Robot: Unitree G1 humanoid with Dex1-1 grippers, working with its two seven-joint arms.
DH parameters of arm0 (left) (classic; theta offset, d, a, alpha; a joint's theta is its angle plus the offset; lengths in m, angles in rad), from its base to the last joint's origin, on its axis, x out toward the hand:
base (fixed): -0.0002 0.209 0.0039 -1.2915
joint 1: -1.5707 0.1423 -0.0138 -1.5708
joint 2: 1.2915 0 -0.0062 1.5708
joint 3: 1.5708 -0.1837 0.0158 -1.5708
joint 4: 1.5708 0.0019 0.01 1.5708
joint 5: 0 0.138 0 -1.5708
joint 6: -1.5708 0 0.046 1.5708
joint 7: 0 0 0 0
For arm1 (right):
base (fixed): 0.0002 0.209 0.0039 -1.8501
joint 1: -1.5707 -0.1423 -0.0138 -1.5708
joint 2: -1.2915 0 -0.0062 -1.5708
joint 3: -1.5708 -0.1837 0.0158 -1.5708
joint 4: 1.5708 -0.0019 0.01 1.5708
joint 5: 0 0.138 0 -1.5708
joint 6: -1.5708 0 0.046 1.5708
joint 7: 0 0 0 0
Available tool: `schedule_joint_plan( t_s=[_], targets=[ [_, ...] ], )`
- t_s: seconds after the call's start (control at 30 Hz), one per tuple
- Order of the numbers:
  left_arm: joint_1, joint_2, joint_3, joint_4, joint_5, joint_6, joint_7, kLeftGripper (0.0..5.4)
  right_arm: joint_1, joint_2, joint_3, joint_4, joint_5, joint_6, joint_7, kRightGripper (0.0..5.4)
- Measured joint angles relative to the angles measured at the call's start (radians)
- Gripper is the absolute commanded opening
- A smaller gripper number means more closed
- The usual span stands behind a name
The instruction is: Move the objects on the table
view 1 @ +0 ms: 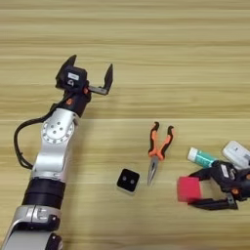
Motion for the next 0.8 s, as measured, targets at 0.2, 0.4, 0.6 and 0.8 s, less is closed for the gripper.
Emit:
schedule_joint_plan(
  t_s=[0.2,0.4,0.6,0.8],
  targets=[
    [-0.004,-0.001,0.000,0.006,0.000,-0.002,0.000,5.40,0.001,-0.001,-0.016,-0.044,0.018,0.002,-0.011,3.85],
    [-0.009,-0.001,0.000,0.011,0.000,-0.004,0.000,5.40,-0.001,-0.003,-0.056,-0.094,0.063,0.023,-0.019,4.45],
    [-0.011,-0.003,-0.001,0.015,0.001,-0.005,0.000,5.40,-0.007,-0.004,-0.134,-0.152,0.144,0.046,-0.035,5.08],
    [-0.012,-0.009,-0.001,0.019,0.001,-0.007,0.000,5.40,-0.038,-0.005,-0.236,-0.177,0.216,0.047,-0.062,5.39]
  ],
)
